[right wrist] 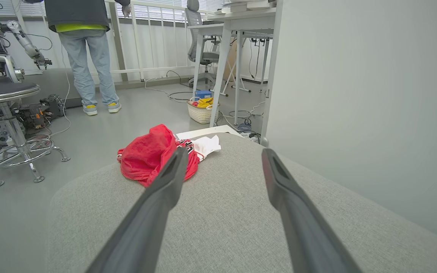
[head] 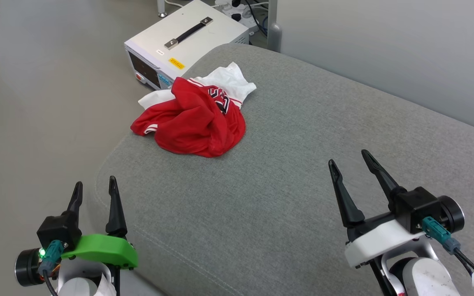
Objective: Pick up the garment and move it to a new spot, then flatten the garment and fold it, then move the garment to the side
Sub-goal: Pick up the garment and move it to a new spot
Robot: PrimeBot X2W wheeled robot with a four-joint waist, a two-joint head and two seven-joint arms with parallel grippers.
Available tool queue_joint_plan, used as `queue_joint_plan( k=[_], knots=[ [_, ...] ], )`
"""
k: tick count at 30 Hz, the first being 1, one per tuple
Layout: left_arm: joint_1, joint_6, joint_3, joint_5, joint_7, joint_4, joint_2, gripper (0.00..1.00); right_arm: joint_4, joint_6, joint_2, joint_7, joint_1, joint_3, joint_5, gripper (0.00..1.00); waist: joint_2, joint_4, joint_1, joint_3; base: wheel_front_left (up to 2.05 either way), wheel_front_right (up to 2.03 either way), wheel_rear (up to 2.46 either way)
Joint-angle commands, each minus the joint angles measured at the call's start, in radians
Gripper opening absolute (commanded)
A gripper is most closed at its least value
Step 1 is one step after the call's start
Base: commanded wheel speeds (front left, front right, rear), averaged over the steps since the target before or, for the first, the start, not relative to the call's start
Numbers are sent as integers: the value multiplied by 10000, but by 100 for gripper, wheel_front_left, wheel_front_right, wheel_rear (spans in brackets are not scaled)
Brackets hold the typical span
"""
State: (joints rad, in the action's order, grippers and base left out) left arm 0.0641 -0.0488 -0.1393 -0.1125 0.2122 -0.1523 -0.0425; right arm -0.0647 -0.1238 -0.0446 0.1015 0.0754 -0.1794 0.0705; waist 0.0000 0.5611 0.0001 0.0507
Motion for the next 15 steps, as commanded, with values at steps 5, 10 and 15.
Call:
queue_joint_plan(
  k=[5,10,15],
  knots=[
    [216,-49,-114,-66,194,-150,-68,100,-87,-61,-50,71,254,-96,-86,100,0,368,-1,86,0,0,0],
    [367,-122,-255,-11,298,-357,-96,100,-56,-64,-52,53,297,-149,-98,100,0,561,-1,122,0,0,0],
    [569,-194,-398,4,408,-615,-180,100,-66,-67,-54,51,286,-161,-37,100,0,736,-1,150,0,0,0]
  ],
)
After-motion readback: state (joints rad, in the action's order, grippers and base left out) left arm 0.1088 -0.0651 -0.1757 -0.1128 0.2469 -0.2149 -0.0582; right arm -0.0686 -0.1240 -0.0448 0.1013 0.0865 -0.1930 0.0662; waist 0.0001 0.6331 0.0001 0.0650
